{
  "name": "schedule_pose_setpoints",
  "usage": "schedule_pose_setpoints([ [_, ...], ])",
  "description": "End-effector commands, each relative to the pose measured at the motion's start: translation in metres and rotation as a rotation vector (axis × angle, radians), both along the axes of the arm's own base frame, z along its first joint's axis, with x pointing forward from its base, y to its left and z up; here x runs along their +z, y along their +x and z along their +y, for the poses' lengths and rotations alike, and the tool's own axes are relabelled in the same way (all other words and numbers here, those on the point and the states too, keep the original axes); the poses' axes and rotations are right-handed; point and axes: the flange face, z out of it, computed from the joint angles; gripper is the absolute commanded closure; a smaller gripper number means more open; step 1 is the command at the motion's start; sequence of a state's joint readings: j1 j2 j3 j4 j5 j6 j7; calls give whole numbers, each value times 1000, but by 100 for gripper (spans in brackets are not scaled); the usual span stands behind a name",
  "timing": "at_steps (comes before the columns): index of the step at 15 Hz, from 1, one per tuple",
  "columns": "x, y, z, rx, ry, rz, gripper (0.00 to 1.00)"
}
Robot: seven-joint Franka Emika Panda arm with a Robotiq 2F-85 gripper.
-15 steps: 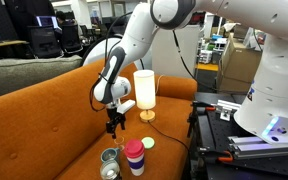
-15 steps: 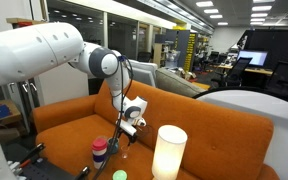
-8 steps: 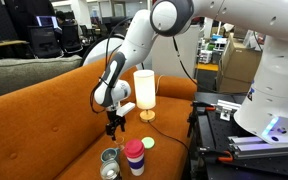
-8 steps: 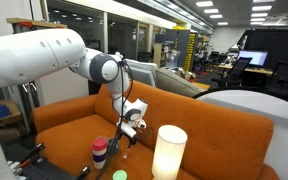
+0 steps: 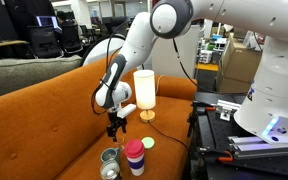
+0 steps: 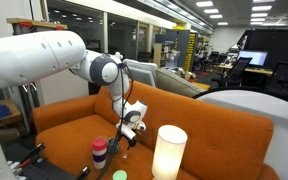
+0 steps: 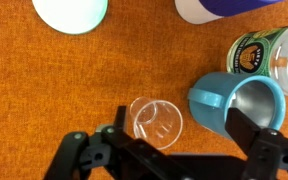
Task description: Pick the glass cup on the sofa and put it in the blue cup
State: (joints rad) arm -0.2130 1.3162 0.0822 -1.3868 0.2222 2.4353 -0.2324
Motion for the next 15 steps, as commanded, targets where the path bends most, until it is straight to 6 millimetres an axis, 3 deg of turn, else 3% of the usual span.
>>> schedule_pose_setpoints([
  [1, -9, 3, -2, -17, -27, 10, 0],
  [13, -44, 15, -3, -72, -102, 44, 0],
  [15, -39, 13, -1, -73, -105, 51, 0],
])
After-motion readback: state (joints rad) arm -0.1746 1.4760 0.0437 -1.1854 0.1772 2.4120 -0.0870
